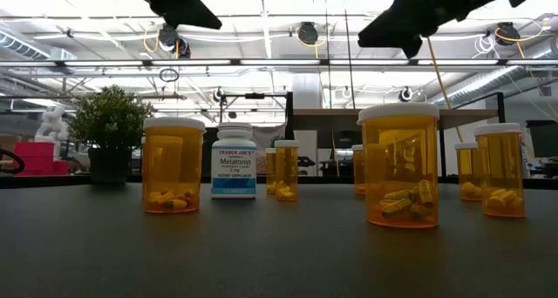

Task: Pick and place medicine bottles onto shelf by color
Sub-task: Put the small orange pill bottle on the shelf

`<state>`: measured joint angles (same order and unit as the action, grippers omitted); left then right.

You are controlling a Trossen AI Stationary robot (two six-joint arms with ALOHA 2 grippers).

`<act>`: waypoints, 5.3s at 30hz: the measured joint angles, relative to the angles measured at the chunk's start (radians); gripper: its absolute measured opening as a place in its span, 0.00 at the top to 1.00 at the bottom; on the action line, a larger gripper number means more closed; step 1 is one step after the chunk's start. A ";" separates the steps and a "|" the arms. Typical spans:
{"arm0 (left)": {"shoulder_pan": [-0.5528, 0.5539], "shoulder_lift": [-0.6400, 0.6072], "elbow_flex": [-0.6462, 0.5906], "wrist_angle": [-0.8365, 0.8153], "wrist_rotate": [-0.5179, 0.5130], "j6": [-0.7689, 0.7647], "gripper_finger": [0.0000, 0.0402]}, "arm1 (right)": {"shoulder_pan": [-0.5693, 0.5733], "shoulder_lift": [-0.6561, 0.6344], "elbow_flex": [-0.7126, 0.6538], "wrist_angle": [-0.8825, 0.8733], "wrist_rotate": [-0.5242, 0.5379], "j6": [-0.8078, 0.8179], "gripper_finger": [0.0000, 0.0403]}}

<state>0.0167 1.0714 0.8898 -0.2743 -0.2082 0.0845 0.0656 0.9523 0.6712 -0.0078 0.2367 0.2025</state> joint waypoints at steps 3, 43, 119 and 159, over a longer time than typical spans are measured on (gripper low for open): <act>0.007 0.004 0.000 -0.011 0.006 -0.009 0.95 | 0.070 0.012 0.000 -0.018 0.038 0.055 0.73; -0.046 0.003 0.000 -0.021 0.009 -0.042 0.92 | 0.524 0.349 0.436 -0.966 0.094 0.653 0.66; -0.057 0.003 0.000 -0.012 0.008 -0.025 0.92 | 0.190 0.232 0.154 -0.641 -0.089 0.329 0.71; -0.058 0.003 0.000 -0.012 0.008 -0.018 0.92 | -0.620 0.378 1.055 -1.337 -0.159 -0.284 0.70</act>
<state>-0.0410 1.0740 0.8894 -0.2859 -0.2001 0.0670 -0.5548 1.3300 1.7260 -1.3448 0.0776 -0.0817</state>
